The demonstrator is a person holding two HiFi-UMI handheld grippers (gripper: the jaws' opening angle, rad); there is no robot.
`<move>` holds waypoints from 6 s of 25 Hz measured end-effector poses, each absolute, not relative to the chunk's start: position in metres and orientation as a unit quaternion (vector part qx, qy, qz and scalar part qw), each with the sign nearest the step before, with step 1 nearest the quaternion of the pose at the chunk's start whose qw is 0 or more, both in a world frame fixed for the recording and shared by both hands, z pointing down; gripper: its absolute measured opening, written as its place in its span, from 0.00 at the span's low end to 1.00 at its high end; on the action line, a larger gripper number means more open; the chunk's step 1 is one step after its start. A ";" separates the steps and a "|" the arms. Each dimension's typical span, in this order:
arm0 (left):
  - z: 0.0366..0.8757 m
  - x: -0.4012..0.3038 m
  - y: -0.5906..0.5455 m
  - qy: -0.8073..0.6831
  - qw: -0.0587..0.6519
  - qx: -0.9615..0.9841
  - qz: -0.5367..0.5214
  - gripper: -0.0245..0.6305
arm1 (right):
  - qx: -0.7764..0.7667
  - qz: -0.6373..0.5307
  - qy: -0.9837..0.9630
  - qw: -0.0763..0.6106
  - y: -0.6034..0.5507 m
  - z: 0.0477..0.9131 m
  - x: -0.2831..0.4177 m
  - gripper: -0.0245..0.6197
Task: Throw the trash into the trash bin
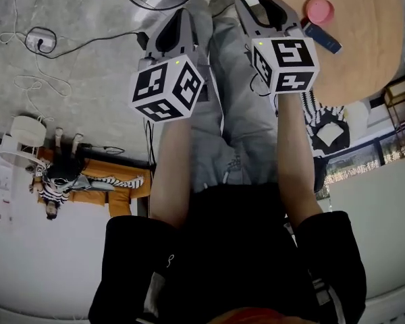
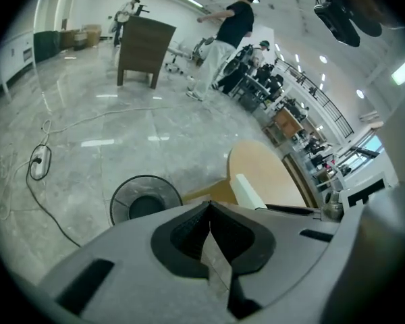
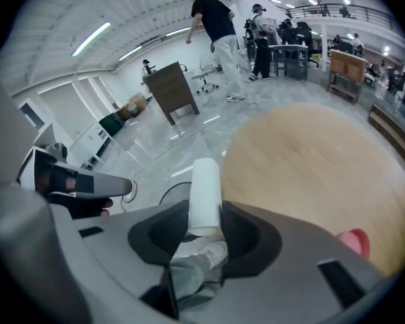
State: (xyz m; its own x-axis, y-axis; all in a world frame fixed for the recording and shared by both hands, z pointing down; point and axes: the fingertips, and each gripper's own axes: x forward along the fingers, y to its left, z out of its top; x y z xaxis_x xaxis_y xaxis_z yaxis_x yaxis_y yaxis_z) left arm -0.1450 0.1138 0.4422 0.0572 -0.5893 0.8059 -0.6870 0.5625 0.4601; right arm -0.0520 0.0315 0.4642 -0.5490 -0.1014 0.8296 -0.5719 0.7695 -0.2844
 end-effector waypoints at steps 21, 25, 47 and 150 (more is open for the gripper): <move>0.519 -0.189 0.236 -0.754 0.572 0.321 -0.037 0.05 | 0.041 0.289 -0.797 0.529 0.133 0.653 -0.121 0.28; 0.533 -0.182 0.256 -0.762 0.571 0.302 -0.041 0.05 | 0.029 0.270 -0.798 0.537 0.144 0.670 -0.117 0.29; 0.438 -0.147 0.122 -0.684 0.530 0.498 0.057 0.05 | 0.195 0.327 -0.841 0.383 0.071 0.485 -0.039 0.06; 0.560 -0.201 0.240 -0.731 0.591 0.340 0.008 0.05 | 0.141 0.288 -0.811 0.490 0.091 0.641 -0.127 0.06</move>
